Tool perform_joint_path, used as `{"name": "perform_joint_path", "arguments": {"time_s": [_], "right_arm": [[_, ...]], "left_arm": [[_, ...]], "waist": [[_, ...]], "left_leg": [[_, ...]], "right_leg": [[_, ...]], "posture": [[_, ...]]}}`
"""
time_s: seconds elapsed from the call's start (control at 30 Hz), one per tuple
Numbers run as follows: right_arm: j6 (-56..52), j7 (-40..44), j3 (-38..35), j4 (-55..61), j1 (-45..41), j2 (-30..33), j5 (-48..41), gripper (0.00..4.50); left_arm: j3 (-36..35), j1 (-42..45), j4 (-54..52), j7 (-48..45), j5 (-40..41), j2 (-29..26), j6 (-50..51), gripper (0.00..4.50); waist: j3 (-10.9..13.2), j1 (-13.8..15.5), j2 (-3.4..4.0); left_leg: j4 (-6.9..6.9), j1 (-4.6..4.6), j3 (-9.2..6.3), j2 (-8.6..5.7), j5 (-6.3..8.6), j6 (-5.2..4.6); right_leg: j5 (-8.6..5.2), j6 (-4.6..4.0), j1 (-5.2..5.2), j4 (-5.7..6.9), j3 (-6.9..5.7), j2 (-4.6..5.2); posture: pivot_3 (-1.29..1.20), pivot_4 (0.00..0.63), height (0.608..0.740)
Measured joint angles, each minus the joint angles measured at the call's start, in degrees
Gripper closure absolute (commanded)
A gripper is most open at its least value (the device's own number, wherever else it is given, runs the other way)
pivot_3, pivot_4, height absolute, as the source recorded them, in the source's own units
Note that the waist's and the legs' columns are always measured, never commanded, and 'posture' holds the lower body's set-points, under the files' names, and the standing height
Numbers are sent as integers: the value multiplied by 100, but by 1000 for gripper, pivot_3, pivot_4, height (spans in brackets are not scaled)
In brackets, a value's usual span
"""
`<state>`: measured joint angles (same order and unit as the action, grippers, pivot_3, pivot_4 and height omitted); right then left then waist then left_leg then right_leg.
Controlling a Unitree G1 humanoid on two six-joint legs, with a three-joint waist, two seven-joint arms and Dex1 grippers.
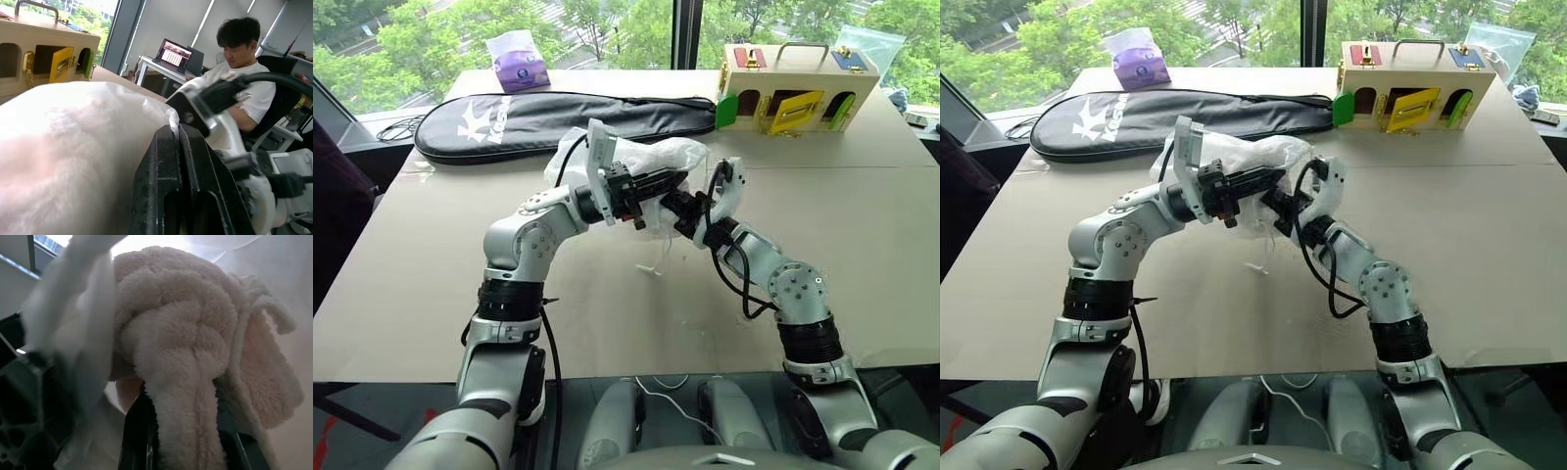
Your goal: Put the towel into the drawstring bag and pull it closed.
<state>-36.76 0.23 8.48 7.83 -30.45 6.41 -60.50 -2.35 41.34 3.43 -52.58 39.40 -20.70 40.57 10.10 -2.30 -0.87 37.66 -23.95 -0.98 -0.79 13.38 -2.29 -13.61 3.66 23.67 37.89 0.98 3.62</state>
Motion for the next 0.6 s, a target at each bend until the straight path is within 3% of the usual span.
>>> {"name": "perform_joint_path", "arguments": {"time_s": [0.07, 0.23, 0.37, 0.4, 0.6], "right_arm": [[45, 300, 54, 40, 21, 46, 273, 4492], [77, 412, -296, -16, 188, -476, 372, 2191], [143, 444, -357, -38, 189, -433, 889, 252], [171, 477, -371, -41, 195, -410, 1016, 51], [60, 990, -599, 320, 483, -105, 1020, 51]], "left_arm": [[-1, 48, 14, -13, 0, 2, -12, 4500], [10, 107, 14, -136, 23, 17, -11, 4500], [-4, 135, 21, -185, 40, 1, -4, 4500], [-9, 160, 61, -198, 39, 0, -6, 4500], [-132, 417, 492, -193, -107, -191, -140, 4500]], "waist": [[0, 2, -1], [0, -1, 0], [0, 15, -1], [0, 18, -1], [0, 2, -1]], "left_leg": [[0, 0, -3, 2, 0, 0], [-2, 0, -3, 5, 0, 0], [-2, 0, -1, 0, 0, 1], [-2, 0, -1, -1, 0, 1], [-3, 0, -4, 1, 0, 1]], "right_leg": [[0, 0, 0, 1, -3, -1], [0, -1, 0, 3, -1, 0], [0, 0, 0, 0, 0, 4], [0, 0, 0, 0, -1, 4], [0, 0, 0, 2, -2, 2]], "posture": [[0, 150, 740], [0, 150, 740], [0, 150, 740], [0, 150, 740], [0, 150, 740]]}}
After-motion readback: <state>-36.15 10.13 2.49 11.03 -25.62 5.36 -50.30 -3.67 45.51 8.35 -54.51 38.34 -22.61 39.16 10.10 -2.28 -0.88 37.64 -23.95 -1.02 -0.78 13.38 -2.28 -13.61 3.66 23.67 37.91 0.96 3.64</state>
